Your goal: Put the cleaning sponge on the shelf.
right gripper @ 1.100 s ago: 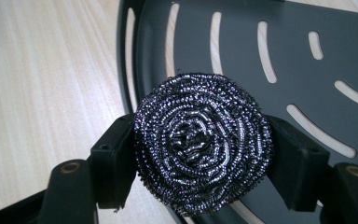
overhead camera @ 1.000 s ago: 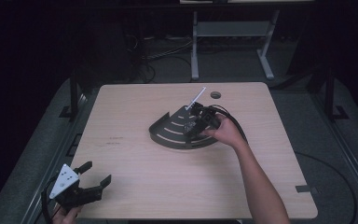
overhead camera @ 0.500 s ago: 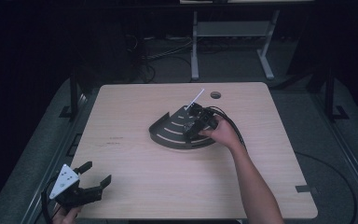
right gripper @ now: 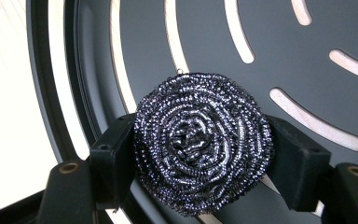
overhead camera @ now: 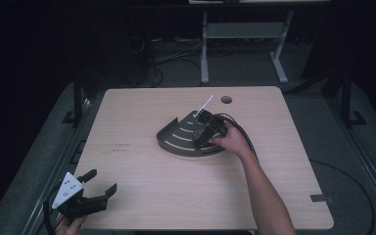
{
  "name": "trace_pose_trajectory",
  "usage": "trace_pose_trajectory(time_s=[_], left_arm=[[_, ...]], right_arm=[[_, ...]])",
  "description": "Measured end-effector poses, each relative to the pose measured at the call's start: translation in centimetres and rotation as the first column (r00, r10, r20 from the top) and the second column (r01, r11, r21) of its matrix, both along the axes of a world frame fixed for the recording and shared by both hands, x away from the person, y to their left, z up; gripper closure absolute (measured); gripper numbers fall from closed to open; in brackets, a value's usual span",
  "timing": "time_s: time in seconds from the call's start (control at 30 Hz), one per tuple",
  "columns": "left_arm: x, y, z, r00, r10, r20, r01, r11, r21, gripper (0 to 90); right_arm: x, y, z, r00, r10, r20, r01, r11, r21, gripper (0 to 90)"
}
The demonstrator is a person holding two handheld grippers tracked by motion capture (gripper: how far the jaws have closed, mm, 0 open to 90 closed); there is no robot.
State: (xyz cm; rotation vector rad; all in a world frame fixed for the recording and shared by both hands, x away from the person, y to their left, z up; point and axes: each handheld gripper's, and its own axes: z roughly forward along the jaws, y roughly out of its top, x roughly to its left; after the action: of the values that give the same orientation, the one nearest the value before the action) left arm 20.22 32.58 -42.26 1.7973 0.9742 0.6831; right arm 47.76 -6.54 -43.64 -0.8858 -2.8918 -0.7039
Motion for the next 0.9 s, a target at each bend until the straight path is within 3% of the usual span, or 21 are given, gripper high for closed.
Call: trace_pose_trajectory(time_s=[0.37, 0.9], left_arm=[[-0.02, 0.07, 0.01, 1.0000, 0.001, 0.001, -0.001, 1.0000, -0.003, 13.3], [0.11, -0.01, 0.04, 1.0000, 0.006, -0.001, -0.006, 1.0000, -0.003, 13.3]], right_arm=[[-0.03, 0.23, -0.34, 1.0000, 0.000, 0.002, 0.000, 0.9998, -0.017, 29.5], [-0.16, 0.15, 0.25, 0.9999, 0.003, 0.016, -0.003, 0.9999, 0.012, 26.2]])
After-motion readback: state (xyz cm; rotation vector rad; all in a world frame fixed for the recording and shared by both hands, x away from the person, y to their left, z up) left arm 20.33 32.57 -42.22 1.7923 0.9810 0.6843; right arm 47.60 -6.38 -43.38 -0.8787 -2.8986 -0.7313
